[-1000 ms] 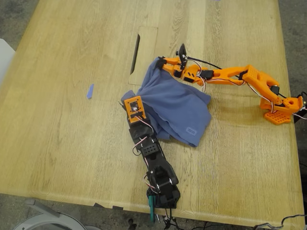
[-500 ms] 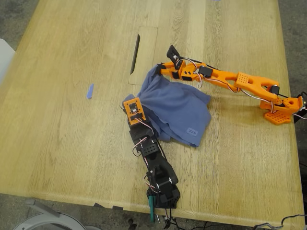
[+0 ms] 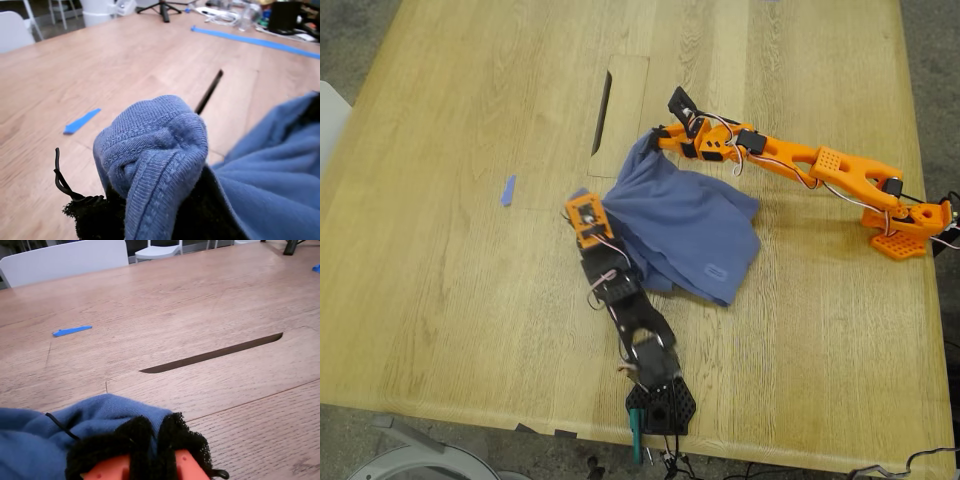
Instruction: Fold a T-shirt
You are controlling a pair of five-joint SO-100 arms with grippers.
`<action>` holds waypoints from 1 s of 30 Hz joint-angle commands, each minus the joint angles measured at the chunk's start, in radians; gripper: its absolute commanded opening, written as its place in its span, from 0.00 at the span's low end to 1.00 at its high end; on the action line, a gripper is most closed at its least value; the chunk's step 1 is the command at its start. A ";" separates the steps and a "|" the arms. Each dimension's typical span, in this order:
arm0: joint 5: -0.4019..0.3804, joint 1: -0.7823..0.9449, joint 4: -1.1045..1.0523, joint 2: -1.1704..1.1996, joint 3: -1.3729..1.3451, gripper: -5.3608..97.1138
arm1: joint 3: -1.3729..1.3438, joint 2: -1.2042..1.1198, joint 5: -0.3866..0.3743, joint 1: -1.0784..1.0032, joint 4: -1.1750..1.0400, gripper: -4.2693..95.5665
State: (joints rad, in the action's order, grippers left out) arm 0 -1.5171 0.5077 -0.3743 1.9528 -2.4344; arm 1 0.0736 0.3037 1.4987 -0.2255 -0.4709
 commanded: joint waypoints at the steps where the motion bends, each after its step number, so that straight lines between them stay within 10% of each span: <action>1: -0.020 0.069 -0.075 -0.097 0.313 0.05 | 0.054 0.103 0.009 -0.026 0.002 0.07; 17: -0.044 0.101 -0.202 -0.388 0.523 0.05 | 0.054 0.114 0.023 -0.061 0.167 0.06; 30: -0.077 -0.009 0.032 -0.241 0.620 0.05 | 0.055 0.264 0.015 -0.103 -0.107 0.07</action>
State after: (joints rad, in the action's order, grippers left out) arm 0 -1.5769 0.4955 -0.3850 1.4972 -1.9313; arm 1 0.0721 0.4310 1.5171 -0.2961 -0.5292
